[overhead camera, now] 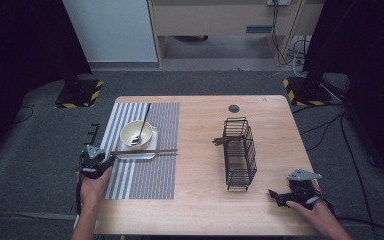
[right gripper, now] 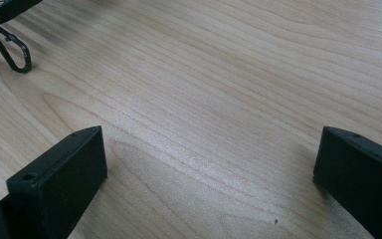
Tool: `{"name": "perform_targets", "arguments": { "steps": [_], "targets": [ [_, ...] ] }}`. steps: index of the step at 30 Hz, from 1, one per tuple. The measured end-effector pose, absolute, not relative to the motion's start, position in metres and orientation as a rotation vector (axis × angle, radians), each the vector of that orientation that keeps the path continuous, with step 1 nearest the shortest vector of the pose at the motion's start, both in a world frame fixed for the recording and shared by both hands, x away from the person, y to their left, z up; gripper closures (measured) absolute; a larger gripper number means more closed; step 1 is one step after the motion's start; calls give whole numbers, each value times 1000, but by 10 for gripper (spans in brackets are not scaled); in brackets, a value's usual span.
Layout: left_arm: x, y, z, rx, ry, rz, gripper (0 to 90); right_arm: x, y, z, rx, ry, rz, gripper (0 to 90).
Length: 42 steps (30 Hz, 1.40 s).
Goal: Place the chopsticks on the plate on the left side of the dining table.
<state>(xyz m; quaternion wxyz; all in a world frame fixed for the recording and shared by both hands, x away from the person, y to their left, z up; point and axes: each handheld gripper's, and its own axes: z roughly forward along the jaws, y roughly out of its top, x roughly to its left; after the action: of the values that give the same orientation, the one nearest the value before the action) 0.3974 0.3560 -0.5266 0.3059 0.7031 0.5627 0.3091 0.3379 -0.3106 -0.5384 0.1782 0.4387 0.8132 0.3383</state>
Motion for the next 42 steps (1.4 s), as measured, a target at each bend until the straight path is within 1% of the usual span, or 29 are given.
{"name": "perform_targets", "arguments": {
  "steps": [29,32,37,42],
  "targets": [
    [401,357,-525,1871,1476,821,574,338,-311,-538,1242,2300,957,2],
    [400,356,-523,1868,1450,809,555,338,-311,-538,1241,2299,957,2],
    [397,353,-519,1859,1410,780,487,338,-311,-538,1242,2300,957,2],
    [396,348,-516,1859,1377,746,374,338,-311,-538,1242,2300,957,2]
  ]
}}
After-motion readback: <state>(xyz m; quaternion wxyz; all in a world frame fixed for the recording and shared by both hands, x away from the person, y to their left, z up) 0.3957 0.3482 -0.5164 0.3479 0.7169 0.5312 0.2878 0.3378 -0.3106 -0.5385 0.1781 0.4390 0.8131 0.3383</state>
